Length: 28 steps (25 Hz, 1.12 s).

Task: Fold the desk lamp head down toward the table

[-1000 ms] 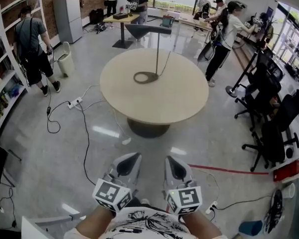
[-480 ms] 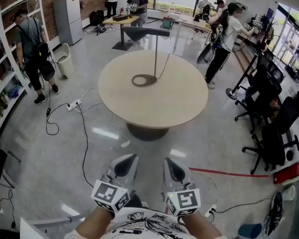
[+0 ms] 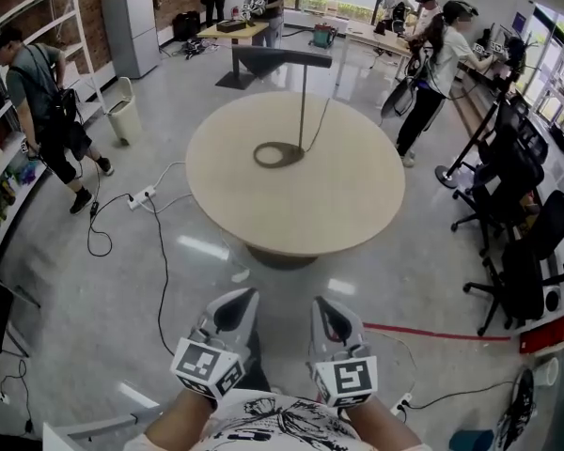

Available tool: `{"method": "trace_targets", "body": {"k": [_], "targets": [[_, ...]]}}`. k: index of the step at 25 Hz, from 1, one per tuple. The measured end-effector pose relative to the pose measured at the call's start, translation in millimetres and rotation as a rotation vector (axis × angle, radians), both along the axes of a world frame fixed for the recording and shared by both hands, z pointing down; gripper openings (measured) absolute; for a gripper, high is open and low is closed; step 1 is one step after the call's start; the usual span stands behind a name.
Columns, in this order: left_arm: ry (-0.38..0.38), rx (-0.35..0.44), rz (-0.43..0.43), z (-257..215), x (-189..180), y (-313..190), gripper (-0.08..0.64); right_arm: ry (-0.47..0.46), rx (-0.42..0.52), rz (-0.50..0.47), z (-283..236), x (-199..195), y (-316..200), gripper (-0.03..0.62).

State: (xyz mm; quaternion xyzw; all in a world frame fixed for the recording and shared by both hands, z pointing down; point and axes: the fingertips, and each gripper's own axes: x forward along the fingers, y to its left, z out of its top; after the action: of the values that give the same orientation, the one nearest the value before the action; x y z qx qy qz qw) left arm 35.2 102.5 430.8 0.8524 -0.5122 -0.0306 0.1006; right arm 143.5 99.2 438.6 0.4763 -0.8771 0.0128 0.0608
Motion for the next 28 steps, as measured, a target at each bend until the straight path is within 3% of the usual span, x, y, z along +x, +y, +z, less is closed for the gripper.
{"method": "trace_targets", "body": {"k": [5,15,24,28], "targets": [[0.01,-0.003,0.014,6.3,-20.7,-62.8,0.006,0.036,0.03,0.014,1.0,-16.8,-56.7,0.009],[0.016,-0.019,0.111,-4.9,-72.5,-225.0,0.006,0.029,-0.014,0.107,-11.6,-63.1,-213.4,0.009],[0.002,-0.021,0.184,-13.7,-115.3,-337.0,0.006,-0.036,-0.068,0.21,-2.2,-90.3,-330.8,0.009],[0.02,-0.018,0.164,-19.4,-131.4,-371.6,0.006,-0.066,-0.095,0.222,-8.4,-94.4,-367.5,0.009]]}}
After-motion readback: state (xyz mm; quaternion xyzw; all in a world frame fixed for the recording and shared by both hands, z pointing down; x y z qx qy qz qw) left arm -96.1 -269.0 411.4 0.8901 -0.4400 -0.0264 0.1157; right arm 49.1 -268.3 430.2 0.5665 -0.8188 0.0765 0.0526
